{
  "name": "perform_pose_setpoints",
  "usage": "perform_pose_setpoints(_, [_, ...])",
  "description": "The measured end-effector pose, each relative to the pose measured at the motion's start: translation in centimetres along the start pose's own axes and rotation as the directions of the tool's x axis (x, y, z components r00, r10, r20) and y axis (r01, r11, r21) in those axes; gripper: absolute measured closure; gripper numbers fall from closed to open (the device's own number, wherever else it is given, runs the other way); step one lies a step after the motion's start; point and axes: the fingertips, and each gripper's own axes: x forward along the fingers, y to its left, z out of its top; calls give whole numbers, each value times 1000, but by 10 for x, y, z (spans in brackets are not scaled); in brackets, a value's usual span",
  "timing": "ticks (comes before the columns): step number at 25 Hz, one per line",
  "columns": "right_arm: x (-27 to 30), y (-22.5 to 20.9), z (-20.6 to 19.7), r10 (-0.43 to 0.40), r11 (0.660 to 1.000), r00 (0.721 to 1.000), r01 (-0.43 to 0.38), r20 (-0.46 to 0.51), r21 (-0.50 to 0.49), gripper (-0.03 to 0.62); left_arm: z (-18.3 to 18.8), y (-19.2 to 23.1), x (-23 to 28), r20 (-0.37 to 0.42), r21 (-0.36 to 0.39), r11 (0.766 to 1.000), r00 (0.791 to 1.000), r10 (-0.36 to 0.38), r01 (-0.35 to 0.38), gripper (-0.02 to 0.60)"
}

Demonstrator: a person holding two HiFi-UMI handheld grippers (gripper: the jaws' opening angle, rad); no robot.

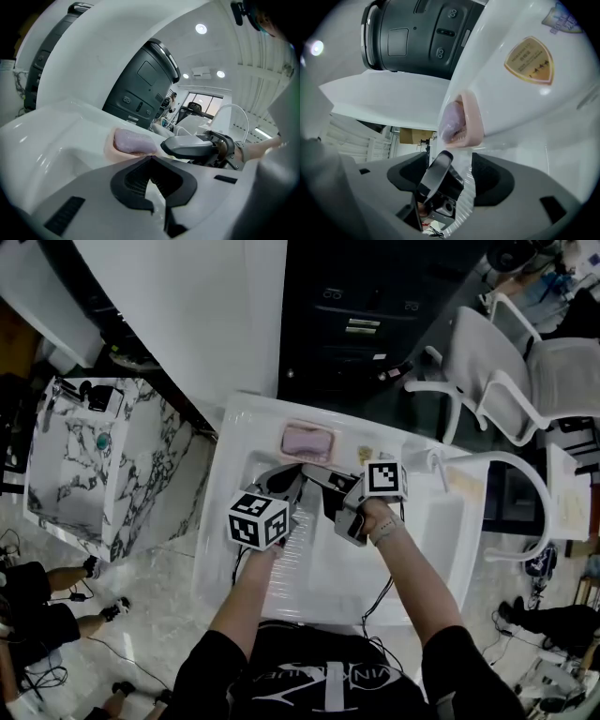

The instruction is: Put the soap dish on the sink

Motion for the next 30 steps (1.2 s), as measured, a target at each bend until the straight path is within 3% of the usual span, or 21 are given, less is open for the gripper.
perform_pose_setpoints(4, [-5, 6, -7, -9, 1000, 1000, 9, 5, 9, 296, 1, 5, -10, -15, 19, 999, 999, 47, -47, 568])
perform_pose_setpoints(9, [-12, 14, -11, 22, 998, 1000, -21, 20, -56, 302, 2, 5, -24, -31, 69, 992, 993, 112, -110, 568])
perform_pose_setpoints(16, [-31, 21, -18, -1, 971, 999, 13, 48, -237, 521, 2, -6, -41, -16, 115, 985, 991, 133, -131, 568])
perform_pose_setpoints(19, [-40, 24, -23, -12, 945, 997, 35, 71, -324, 548, 0, -14, -47, -11, 120, 984, 991, 136, -134, 568])
perform_pose_setpoints(25, [-64, 35, -27, -15, 854, 983, 107, 182, -509, 560, -5, -31, -63, 23, 151, 977, 989, 146, -148, 568])
perform_pose_setpoints(30, [-79, 45, -40, -50, 699, 972, 198, 229, -687, 562, -2, -46, -80, 72, 199, 967, 986, 148, -160, 568])
